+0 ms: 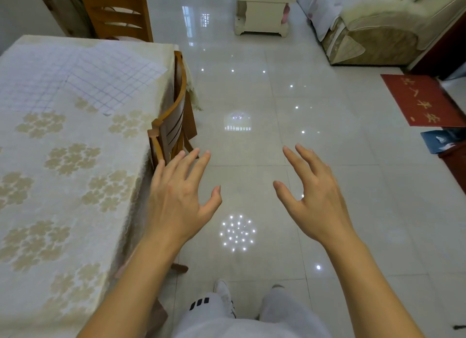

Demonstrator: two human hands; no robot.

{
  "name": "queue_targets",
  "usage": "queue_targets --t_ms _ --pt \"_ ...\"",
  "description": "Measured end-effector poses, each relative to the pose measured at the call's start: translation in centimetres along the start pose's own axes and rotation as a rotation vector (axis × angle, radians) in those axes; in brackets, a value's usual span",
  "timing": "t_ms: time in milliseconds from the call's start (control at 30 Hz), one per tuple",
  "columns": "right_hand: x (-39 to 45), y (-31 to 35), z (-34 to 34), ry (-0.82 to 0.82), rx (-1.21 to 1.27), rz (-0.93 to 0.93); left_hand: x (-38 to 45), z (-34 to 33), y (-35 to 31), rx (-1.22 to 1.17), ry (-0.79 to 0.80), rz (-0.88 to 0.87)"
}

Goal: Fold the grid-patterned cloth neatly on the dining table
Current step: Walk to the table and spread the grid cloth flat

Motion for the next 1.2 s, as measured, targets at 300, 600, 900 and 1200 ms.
queue_targets --t_ms 300,600,900,1200 --pt "8.3 -2.9 -1.2 0.002 0.035 -0.015 8.7 -2.6 0.8 -0.02 -0.002 0.012" --pt "21.9 -8.5 0.8 0.01 0.055 0.031 21.4 -6.1 -1.9 0.016 -0.022 0.071" --pt "34.8 -14.2 4.0 0.058 0.054 0.092 32.6 -9.6 -5.0 0.054 -0.024 0.157" --pt "43.6 -16.5 2.0 0.118 0.077 0.119 40.3 -12.3 -4.3 0.055 -0.008 0.217"
Point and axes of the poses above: each hand's wrist, its own x-axis towards the middle knuckle, its own z-axis out of the back of the hand, y = z × x, the point moved 6 cm from there along x, towards the middle knuckle, and after that the axes turned 3 degrees about x, right-handed, at the moved point
